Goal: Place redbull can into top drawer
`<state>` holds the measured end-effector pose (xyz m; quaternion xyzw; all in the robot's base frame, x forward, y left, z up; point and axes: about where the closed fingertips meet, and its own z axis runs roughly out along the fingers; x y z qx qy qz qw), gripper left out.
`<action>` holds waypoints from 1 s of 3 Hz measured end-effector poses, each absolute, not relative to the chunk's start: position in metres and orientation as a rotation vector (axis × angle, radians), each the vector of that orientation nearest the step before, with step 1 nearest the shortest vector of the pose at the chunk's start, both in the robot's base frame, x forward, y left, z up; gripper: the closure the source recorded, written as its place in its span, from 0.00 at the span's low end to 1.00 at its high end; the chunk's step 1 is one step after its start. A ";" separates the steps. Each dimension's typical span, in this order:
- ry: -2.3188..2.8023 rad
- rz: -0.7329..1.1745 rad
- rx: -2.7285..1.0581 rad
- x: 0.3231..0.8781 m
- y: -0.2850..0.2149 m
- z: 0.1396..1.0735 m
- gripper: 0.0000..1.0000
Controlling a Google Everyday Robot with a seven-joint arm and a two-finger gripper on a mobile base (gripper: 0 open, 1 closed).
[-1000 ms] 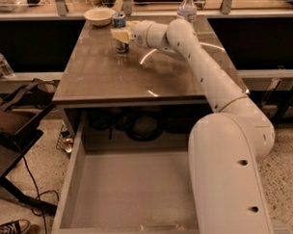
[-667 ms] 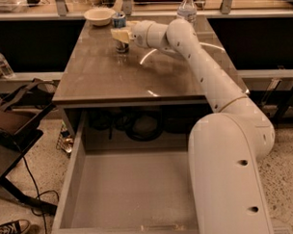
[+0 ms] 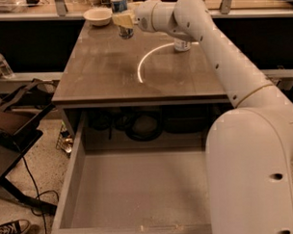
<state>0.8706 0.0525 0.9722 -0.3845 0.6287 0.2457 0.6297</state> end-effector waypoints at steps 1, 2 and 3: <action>1.434 0.523 -0.883 0.834 0.023 1.009 1.00; 1.477 0.466 -0.862 0.776 -0.032 1.032 1.00; 1.552 0.429 -0.819 0.718 -0.084 1.024 1.00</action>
Offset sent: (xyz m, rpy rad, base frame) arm -0.1912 -0.1641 0.0445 -0.1380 0.0773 -0.1458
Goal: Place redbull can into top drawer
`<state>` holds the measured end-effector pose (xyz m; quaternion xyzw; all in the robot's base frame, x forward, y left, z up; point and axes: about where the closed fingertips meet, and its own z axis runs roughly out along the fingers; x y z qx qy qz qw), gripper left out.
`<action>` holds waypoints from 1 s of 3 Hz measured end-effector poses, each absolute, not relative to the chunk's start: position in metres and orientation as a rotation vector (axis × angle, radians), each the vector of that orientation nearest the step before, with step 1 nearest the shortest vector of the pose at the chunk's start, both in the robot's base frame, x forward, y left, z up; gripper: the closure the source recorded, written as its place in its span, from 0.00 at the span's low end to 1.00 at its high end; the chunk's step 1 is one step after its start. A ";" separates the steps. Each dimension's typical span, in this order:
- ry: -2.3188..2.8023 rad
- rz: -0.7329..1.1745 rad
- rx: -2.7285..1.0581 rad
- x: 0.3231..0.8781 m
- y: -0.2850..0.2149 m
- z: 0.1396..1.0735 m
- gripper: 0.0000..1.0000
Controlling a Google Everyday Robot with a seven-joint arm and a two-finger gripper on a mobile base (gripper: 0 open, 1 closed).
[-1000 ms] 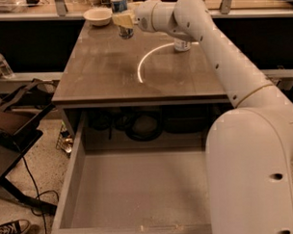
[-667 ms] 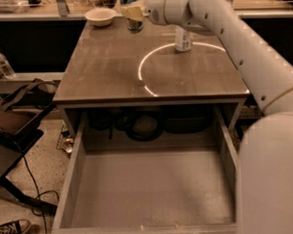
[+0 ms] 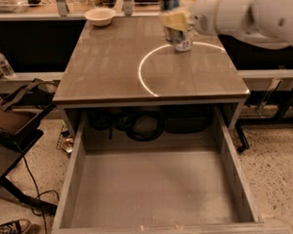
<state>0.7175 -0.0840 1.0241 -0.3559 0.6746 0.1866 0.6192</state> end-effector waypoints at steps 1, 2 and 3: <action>1.626 0.417 -0.790 0.679 -0.120 0.998 1.00; 1.672 0.466 -0.779 0.627 -0.155 0.963 1.00; 1.677 0.532 -0.734 0.583 -0.185 0.929 1.00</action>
Offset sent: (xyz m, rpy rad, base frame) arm -0.1656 -0.1358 -0.1023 0.0318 0.1810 -0.0388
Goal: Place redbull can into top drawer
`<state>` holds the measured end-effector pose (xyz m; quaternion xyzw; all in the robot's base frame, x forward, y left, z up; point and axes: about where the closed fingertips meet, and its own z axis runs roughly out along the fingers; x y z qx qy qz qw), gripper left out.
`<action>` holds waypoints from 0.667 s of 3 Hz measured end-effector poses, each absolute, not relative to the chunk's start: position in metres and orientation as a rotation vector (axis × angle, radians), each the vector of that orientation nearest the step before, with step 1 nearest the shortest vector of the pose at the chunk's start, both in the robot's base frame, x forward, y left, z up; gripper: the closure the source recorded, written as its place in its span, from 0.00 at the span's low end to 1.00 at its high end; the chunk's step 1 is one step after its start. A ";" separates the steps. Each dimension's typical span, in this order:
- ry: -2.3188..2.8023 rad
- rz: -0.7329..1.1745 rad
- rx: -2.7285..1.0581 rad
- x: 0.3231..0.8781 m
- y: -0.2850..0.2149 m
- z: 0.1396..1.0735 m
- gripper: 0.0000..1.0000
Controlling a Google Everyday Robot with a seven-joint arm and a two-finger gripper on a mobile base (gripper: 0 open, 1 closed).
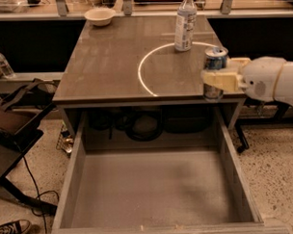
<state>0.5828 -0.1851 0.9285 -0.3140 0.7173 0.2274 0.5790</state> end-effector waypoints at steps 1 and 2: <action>1.639 0.602 -0.708 0.555 -0.213 0.896 1.00; 1.639 0.602 -0.708 0.555 -0.213 0.896 1.00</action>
Offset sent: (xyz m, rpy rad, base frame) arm -0.0229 -0.0200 -0.0239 0.0577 -0.0022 0.0240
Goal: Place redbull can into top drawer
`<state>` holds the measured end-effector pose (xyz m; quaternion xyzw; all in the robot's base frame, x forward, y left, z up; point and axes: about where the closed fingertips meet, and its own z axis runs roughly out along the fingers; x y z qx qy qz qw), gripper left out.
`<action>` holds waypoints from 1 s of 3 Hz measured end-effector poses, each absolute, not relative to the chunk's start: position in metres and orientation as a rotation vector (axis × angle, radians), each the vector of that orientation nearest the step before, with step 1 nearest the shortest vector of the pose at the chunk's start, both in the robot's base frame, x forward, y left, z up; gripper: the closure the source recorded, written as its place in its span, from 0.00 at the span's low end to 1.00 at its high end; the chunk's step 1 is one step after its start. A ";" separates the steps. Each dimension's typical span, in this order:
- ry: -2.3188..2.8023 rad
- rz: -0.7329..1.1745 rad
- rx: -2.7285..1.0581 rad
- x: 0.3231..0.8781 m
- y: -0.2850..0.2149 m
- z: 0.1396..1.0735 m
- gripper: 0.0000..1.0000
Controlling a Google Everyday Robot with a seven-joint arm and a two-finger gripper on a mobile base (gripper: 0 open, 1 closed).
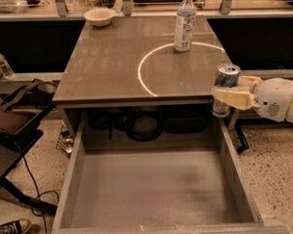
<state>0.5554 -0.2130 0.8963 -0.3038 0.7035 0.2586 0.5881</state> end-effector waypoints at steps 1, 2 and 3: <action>1.590 0.705 -0.795 0.543 -0.160 0.860 1.00; 1.534 0.858 -0.923 0.532 -0.101 0.827 1.00; 1.458 0.995 -1.056 0.524 -0.048 0.800 1.00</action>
Offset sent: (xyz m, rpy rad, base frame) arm -0.0390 0.1756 -0.1110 0.0816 0.0318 0.5107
